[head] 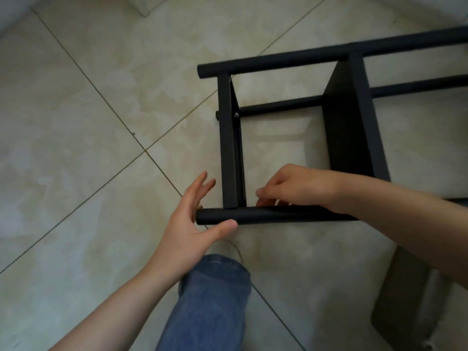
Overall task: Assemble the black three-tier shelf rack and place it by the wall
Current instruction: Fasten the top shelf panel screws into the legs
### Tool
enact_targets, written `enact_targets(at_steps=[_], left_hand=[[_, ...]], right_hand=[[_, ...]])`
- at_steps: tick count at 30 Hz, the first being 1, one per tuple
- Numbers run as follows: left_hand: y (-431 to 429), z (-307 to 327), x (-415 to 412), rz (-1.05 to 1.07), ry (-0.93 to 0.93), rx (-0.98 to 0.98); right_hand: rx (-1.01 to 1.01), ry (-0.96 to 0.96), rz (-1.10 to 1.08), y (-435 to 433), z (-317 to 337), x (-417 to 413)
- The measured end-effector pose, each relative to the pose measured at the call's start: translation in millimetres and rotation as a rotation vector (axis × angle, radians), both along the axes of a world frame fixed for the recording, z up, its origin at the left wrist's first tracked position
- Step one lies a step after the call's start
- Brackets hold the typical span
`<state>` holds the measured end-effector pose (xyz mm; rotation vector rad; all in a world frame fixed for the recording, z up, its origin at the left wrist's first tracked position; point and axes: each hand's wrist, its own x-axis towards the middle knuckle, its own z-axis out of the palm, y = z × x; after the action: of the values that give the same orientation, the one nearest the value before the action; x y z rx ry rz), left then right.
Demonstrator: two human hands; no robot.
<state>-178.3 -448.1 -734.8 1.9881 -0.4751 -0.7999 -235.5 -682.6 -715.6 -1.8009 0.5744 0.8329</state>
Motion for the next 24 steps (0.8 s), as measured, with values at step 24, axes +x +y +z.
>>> enact_targets(at_steps=[24], left_hand=[[-24, 3, -22, -0.005, 0.180, 0.002]], right_hand=[[-0.450, -0.369, 0.260, -5, 37, -56]])
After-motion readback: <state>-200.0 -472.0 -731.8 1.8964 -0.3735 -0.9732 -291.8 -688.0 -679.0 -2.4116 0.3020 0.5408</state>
